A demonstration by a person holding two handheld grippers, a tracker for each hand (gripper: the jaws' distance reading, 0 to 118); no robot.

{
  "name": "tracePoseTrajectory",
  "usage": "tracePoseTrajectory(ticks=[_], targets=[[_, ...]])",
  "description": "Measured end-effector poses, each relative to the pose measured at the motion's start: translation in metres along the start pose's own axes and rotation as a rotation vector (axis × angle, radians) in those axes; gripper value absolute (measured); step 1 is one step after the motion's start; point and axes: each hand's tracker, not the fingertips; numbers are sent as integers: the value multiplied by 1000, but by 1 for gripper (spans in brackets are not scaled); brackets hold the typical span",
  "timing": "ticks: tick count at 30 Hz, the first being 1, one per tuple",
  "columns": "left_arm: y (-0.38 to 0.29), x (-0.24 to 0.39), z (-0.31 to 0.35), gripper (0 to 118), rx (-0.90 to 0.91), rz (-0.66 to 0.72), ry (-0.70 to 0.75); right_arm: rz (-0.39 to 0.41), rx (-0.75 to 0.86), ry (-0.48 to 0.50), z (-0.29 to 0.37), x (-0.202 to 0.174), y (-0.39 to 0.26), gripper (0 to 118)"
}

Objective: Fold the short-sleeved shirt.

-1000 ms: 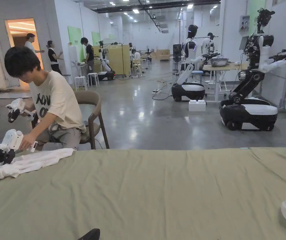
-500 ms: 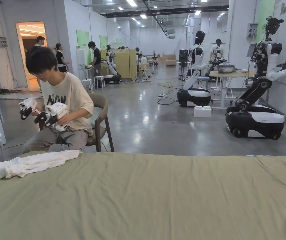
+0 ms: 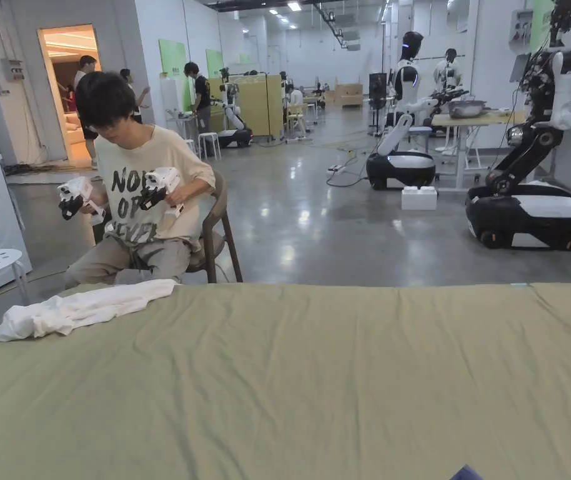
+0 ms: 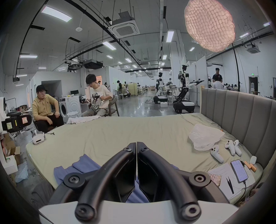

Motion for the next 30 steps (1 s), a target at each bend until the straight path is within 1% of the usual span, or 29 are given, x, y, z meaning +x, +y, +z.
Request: tracePoseTrajectory(ticks=[3, 4, 5, 7, 8, 9, 10, 12, 14, 18, 19, 20, 21, 23, 25, 26, 27, 29, 30], targets=[[-5, -8, -15, 0, -39, 35, -4, -13, -22, -2, -1, 4, -6, 0], [-9, -12, -26, 0, -87, 53, -9, -22, -30, -4, -2, 5, -8, 0], [-12, -15, -36, 3, -111, 63, -16, -33, -40, -5, -2, 7, -11, 0], [-27, -24, -66, 39, -196, 60, -37, -54, -54, -2, -4, 13, -17, 0], [-38, -28, -84, 54, -237, 76, -55, -63, -60, -2, -5, 15, -20, 0], [-48, -32, -102, 64, -266, 104, -69, -72, -67, -4, -6, 18, -23, 0], [-60, -37, -125, 65, -304, 153, -86, -79, -76, -7, -8, 20, -25, 0], [-82, -42, -171, 65, -390, 211, -94, -96, -93, -17, -11, 24, -29, 0], [-105, -47, -222, 65, -481, 237, -97, -120, -113, -26, -14, 30, -33, 0], [-147, -55, -310, 65, -649, 171, -38, -135, -163, -68, -18, 40, -44, 0], [-158, -59, -328, 65, -703, 195, -2, -142, -179, -79, -19, 43, -47, 0], [-168, -61, -343, 64, -754, 190, 28, -150, -195, -93, -19, 46, -50, 0], [-177, -64, -353, 61, -777, 194, 49, -155, -207, -102, -19, 49, -53, 0], [-190, -66, -366, 45, -828, 220, 52, -166, -236, -123, -20, 54, -59, 0], [-198, -63, -368, 38, -853, 233, 49, -177, -262, -140, -21, 57, -63, 0], [-195, -60, -364, 25, -824, 207, 51, -182, -271, -146, -22, 59, -65, 0], [-193, -58, -364, 4, -817, 183, 38, -185, -277, -151, -23, 60, -67, 0], [-191, -47, -363, 3, -841, 201, 23, -197, -289, -156, -28, 61, -69, 0], [-192, -41, -364, 3, -850, 188, 70, -207, -295, -154, -32, 63, -70, 0]])
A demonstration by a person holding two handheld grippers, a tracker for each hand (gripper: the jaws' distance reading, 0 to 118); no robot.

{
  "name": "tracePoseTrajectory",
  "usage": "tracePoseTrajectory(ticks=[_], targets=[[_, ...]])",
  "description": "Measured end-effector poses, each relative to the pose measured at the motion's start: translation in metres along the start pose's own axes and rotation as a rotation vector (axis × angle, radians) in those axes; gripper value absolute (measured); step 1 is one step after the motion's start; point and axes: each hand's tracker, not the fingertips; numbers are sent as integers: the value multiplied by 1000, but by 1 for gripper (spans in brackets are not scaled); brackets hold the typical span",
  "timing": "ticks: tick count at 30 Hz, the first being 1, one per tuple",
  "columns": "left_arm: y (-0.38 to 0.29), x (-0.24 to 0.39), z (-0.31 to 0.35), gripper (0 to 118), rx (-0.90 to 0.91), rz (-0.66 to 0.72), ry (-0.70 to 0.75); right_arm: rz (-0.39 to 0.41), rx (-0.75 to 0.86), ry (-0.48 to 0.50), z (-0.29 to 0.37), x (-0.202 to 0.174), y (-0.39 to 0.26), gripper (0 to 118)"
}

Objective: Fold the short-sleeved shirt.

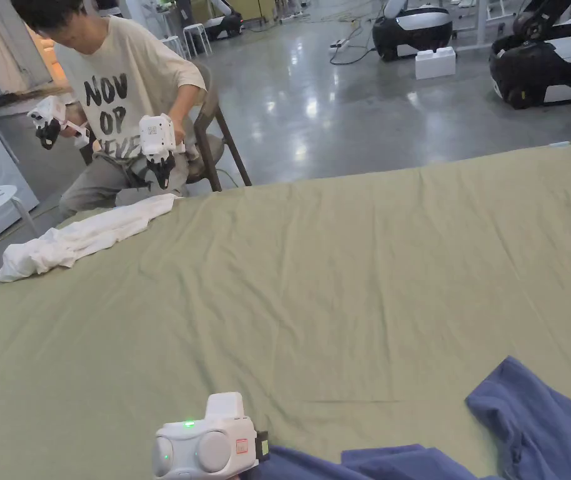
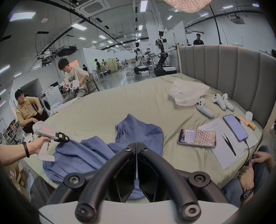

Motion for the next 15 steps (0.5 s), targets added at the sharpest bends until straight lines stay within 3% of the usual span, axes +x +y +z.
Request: tracePoseTrajectory(ticks=[4, 6, 8, 9, 11, 15], targets=[[1, 1, -14, 3, -30, -27, 6, -7, -11, 30, -27, 4, 15, 0], [5, 1, -14, 3, -50, -34, 3, -4, -119, 56, -57, 13, 32, 3], [11, 2, -14, 3, -89, -80, 2, -21, -206, 43, -94, 21, 50, 21], [14, 3, -15, 3, -99, -76, 3, -9, -227, 48, -116, 28, 57, 40], [16, 6, -15, 3, -112, -66, 12, 30, -312, 14, -160, 36, 64, 65], [16, 12, -16, 3, -128, -112, 34, 17, -435, -74, -232, 53, 61, 69]])
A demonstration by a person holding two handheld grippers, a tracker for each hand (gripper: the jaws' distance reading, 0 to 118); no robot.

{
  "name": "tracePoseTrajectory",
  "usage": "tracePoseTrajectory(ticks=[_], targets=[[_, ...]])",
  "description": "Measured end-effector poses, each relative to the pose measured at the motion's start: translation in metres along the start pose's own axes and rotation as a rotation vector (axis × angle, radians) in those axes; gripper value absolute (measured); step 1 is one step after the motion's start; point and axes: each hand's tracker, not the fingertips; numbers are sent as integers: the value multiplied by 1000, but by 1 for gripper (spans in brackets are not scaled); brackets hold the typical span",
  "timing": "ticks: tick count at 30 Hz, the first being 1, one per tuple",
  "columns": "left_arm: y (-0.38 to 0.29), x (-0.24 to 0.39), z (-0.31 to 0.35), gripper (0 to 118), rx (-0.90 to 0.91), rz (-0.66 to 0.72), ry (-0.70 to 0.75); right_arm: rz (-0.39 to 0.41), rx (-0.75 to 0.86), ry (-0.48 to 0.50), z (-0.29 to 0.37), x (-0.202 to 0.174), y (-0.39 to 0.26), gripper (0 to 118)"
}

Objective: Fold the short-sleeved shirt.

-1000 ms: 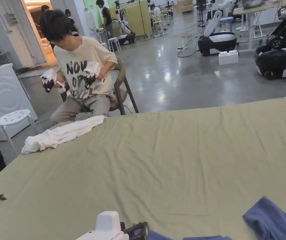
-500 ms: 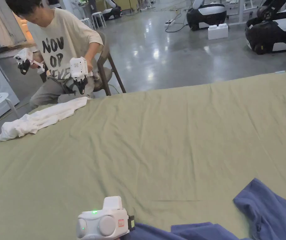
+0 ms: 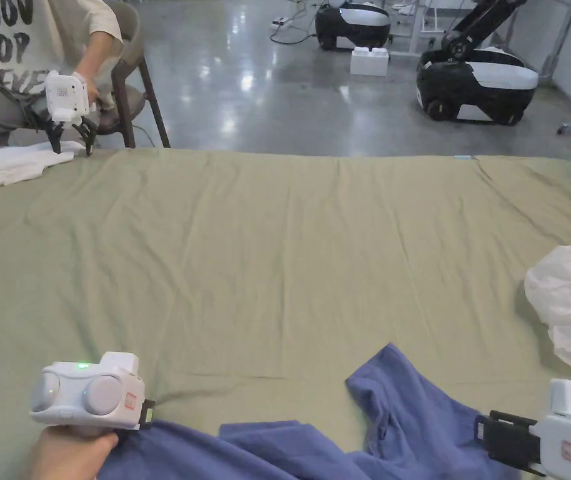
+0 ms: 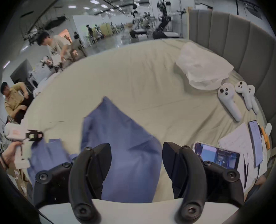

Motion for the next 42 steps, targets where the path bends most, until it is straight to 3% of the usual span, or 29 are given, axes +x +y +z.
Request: tracePoseTrajectory(ticks=[5, 9, 11, 12, 13, 18, 21, 28, 32, 39, 42], targets=[[-1, -7, 0, 3, 10, 0, -20, 27, -86, -77, -54, 9, 13, 69], [-1, -10, 0, 3, 14, 22, -36, 149, -161, -123, -77, 5, 6, 62], [-2, -11, 1, 3, 15, 27, -41, 195, -121, -110, -70, 1, 4, 37], [-1, -12, -1, 3, 16, 27, -42, 176, -126, -91, -67, 1, 5, 8], [-1, -13, -1, 3, 17, 26, -43, 173, -127, -91, -66, 0, 6, 2], [-7, -17, 19, 0, 89, 37, -51, 154, -54, -46, -37, -1, 10, 2], [-15, -30, 82, 0, 245, 53, -142, 150, 131, 2, 24, -2, 10, 2], [-39, -67, 252, 0, 568, 56, -264, 130, 375, 63, 162, 4, 16, 2], [-48, -78, 329, 0, 746, 57, -256, 75, 487, 107, 225, 9, 33, 2], [-29, -85, 424, 0, 964, 32, -198, 86, 684, 128, 304, -15, 99, 2], [-9, -86, 446, 0, 1018, 27, -178, 118, 758, 86, 330, -35, 132, 2]])
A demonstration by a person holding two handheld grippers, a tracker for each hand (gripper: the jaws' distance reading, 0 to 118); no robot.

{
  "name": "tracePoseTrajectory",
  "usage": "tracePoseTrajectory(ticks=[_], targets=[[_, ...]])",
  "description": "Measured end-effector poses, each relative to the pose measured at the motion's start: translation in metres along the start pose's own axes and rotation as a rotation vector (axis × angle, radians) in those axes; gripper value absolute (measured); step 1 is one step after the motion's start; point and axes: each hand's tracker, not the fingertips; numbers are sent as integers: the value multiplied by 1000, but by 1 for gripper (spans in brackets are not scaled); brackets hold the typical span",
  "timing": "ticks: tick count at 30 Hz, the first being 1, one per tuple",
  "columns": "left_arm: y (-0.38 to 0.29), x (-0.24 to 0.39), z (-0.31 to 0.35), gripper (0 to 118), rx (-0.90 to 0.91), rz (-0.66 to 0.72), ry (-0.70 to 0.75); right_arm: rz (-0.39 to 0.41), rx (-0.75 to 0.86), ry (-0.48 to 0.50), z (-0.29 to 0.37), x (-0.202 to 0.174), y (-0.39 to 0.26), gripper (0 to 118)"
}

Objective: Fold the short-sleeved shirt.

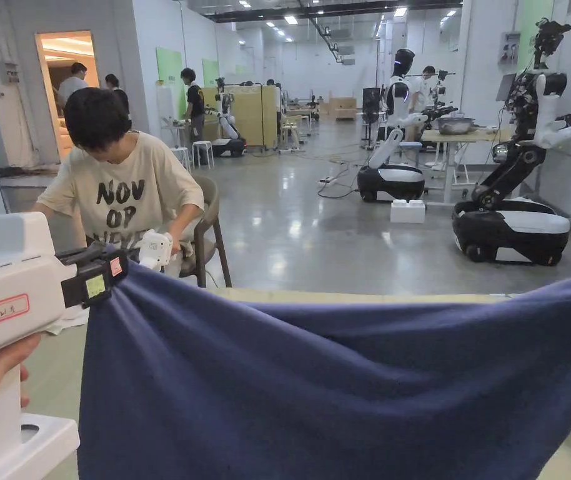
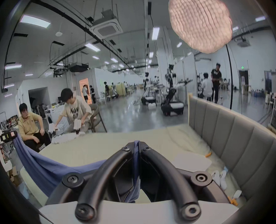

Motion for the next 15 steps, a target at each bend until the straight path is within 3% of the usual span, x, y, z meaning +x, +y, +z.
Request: tracePoseTrajectory(ticks=[15], targets=[[93, -5, -99, 0, 175, -40, 127, 88, 154, -114, -80, -36, 143, 2]])
